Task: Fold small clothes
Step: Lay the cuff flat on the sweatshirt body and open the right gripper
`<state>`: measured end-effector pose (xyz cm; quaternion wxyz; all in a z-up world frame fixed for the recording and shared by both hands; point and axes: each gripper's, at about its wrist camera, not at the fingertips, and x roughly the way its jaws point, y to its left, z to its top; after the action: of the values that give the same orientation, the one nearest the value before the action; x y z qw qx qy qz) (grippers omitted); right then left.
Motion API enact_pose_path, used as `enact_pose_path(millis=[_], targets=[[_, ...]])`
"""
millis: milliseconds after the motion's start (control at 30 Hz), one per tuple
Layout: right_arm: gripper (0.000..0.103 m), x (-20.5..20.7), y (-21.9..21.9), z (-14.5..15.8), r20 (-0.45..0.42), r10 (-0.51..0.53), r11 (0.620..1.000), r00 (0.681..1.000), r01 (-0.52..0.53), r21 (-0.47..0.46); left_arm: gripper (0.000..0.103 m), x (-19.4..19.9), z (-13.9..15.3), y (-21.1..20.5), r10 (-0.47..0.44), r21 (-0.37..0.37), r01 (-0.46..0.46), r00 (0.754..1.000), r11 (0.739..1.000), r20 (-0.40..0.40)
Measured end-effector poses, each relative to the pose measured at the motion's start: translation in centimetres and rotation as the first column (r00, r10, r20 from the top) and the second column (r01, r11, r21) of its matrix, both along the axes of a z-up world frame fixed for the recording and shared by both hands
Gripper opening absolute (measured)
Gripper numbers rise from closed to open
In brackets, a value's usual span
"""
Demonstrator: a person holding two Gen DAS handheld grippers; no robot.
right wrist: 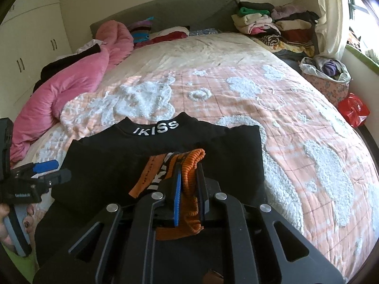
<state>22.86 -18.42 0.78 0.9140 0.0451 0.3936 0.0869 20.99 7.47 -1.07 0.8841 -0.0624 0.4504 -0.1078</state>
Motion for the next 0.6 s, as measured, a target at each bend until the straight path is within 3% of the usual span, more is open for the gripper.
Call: enact_pose_path(millis=[100,367,433,467,600], targets=[[0.027,-0.3,-0.3,0.0,0.007,-0.023,1.0,1.0,0.023,-0.003,0.093,-0.1,-0.1,-0.4,-0.016,-0.002,0.016,1.0,1.0,-0.002],[0.029,-1.0,-0.3,-0.1,0.007,-0.011,1.0,1.0,0.011,0.02,0.091,-0.4,-0.5,-0.7,-0.018,-0.002,0.018,1.0,1.0,-0.006],[0.03,-1.2,0.3,-0.4,-0.005,0.012,1.0,1.0,-0.012,0.027,0.065,-0.4,-0.6,-0.7,-0.013,0.009,0.013,1.0,1.0,0.003],[0.032,-1.3,0.5,-0.5,-0.009,0.02,0.999,1.0,-0.02,0.028,0.06,-0.5,-0.8,-0.8,-0.022,0.014,0.022,1.0,1.0,-0.005],[0.035,-1.5,2.3,-1.2,-0.033,0.08,0.996,0.996,-0.08,0.027,0.054,-0.4,-2.1,-0.5,-0.028,0.028,0.03,0.998,0.999,-0.052]])
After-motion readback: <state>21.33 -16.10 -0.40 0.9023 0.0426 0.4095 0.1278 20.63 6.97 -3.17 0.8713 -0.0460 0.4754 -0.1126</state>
